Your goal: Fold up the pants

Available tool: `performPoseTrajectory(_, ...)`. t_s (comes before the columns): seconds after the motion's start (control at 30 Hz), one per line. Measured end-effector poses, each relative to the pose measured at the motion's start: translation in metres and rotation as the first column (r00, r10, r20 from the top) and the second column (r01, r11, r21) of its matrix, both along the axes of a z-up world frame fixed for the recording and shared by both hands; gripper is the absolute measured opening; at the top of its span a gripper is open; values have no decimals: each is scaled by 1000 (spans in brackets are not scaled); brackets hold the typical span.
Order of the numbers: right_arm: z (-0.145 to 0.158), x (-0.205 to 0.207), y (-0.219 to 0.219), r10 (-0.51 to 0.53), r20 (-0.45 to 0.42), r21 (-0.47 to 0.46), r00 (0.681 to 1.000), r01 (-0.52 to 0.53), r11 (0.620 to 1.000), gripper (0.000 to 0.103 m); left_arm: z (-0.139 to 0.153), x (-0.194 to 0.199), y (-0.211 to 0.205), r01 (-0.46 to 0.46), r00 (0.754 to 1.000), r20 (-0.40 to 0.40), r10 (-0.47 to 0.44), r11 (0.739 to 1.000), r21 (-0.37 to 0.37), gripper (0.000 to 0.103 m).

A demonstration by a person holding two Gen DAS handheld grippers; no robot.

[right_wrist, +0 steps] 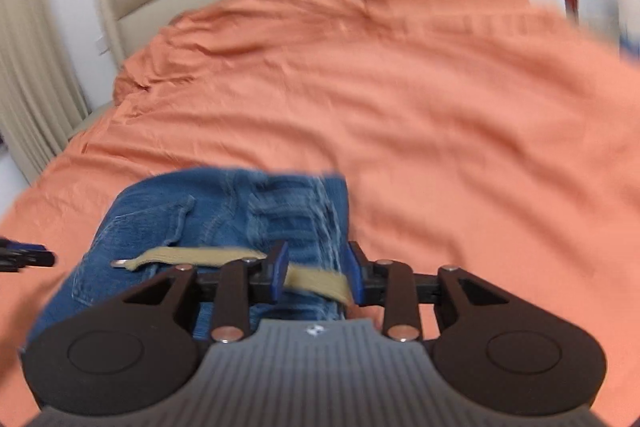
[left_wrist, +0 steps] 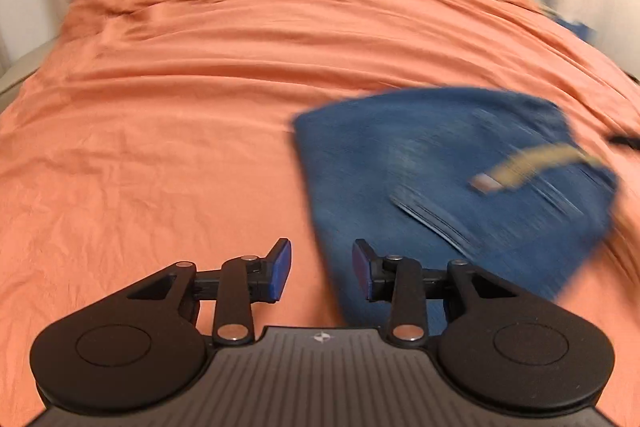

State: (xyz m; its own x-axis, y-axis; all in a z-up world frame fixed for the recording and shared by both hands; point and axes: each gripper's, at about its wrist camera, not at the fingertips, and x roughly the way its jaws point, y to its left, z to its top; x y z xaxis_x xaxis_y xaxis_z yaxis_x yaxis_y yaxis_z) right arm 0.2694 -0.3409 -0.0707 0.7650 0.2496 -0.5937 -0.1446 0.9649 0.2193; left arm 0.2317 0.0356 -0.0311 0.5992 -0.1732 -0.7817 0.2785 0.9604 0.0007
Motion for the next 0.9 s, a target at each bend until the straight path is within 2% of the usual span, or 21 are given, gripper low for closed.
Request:
performPoseTrajectory(0.1,9,-17,20,88,59,-35,994,-86,996,33,6,-39,-15,85,996,3,-85,996,42,56)
performPoseTrajectory(0.2,-1,-23,39,146,32,-89,989,-142,986,33,-1,-70,-29,143,990,-19,-142,988,54,60)
performPoseTrajectory(0.33,-20,-21,48,166,-5,-169,986,-165,972,33,-30,-89,-47,145,989,-39,-141,977,157,60)
performPoseTrajectory(0.37,-23,-20,48,165,-5,-172,986,-164,971,33,-37,-88,-49,134,991,-42,-129,973,186,57)
performPoseTrajectory(0.43,-23,-18,47,157,-8,-174,988,-156,972,33,-46,-83,-50,92,996,-4,-94,966,241,43)
performPoseTrajectory(0.5,-24,-17,44,142,-16,-177,990,-143,974,34,-41,-77,-46,87,996,-6,-88,975,203,21)
performPoseTrajectory(0.53,-25,-17,45,129,-20,-182,991,-131,975,34,-35,-78,-47,81,996,6,-84,975,207,20)
performPoseTrajectory(0.57,-26,-16,42,118,-24,-178,993,-120,977,34,-29,-83,-51,98,993,35,-110,965,244,19)
performPoseTrajectory(0.63,-26,-15,37,113,-36,-161,993,-117,980,33,-23,-95,-62,149,978,82,-190,922,357,18)
performPoseTrajectory(0.7,-30,-14,36,121,-58,-163,991,-129,978,33,-31,-93,-62,182,977,29,-209,904,388,17)
performPoseTrajectory(0.8,-44,-9,35,133,-104,-164,986,-149,975,38,-58,-80,-53,191,982,-70,-178,912,362,17)
performPoseTrajectory(0.9,-50,-7,34,136,-115,-151,984,-152,977,38,-76,-73,-50,179,983,-101,-153,925,336,17)
